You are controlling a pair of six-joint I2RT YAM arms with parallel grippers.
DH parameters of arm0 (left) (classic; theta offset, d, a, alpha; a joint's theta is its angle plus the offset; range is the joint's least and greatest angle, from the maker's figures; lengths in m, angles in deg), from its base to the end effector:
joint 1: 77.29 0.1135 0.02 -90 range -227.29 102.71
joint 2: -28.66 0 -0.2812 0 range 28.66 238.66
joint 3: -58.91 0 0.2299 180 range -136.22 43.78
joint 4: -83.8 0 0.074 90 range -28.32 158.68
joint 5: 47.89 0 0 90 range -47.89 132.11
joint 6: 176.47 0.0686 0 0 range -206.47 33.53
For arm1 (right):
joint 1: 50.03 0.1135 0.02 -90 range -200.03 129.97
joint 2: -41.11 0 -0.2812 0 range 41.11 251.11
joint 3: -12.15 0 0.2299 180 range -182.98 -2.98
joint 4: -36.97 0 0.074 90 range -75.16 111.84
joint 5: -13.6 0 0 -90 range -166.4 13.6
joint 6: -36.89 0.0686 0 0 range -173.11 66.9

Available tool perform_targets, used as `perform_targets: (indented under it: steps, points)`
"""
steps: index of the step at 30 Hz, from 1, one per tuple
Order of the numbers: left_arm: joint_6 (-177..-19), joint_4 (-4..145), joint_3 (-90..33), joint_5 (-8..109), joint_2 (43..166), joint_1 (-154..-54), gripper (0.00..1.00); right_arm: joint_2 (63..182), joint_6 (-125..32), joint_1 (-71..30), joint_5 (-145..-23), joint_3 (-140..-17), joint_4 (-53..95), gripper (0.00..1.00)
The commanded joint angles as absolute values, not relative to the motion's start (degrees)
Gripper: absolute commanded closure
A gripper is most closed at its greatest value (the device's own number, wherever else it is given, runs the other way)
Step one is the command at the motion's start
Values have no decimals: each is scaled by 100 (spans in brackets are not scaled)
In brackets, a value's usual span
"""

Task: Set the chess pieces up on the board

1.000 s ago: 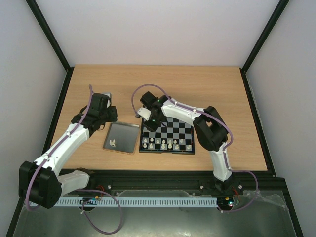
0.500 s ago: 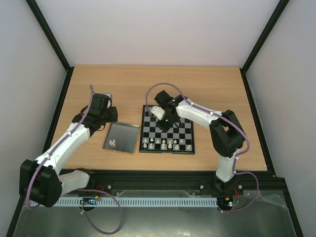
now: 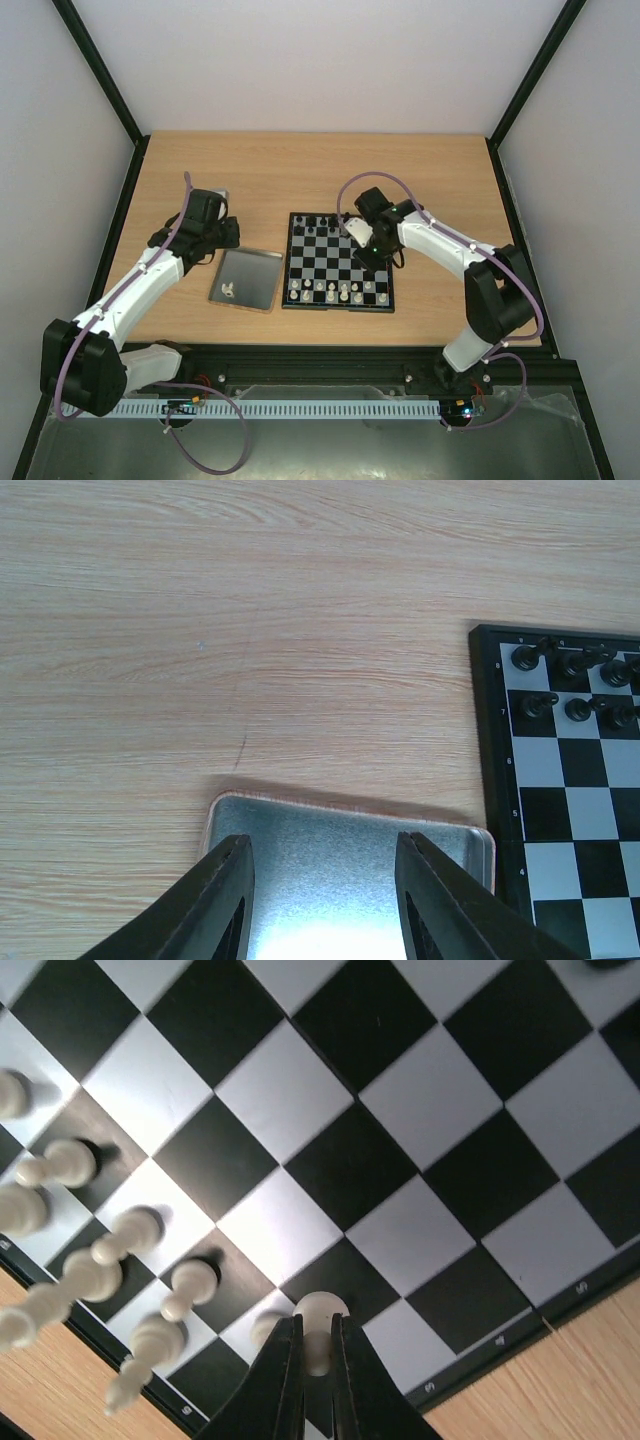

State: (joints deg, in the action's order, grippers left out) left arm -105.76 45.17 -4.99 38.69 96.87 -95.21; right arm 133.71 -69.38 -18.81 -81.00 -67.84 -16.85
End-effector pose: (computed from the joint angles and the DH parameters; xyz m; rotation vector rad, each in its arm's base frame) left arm 0.2383 -0.0728 0.2603 -0.0582 2.3320 -0.2580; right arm 0.2657 0.1675 0.2137 -1.1236 2.4973 0.1834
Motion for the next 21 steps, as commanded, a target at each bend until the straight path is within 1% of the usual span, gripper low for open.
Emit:
perform_targets:
  steps: [1, 7, 21]
  points:
    - [-10554, 4529, -447, 3903, 9737, -9499, 60, 13080, -6984, -1935, -7821, -6494, -2214, 95]
    - [-10554, 4524, -448, 3920, 9748, -9496, 60, 12997, -6989, -1976, -7591, -6324, -2362, 95]
    - [-10554, 4526, -438, 3947, 9776, -9496, 60, 13126, -7016, -2006, -7716, -5959, -2330, 94]
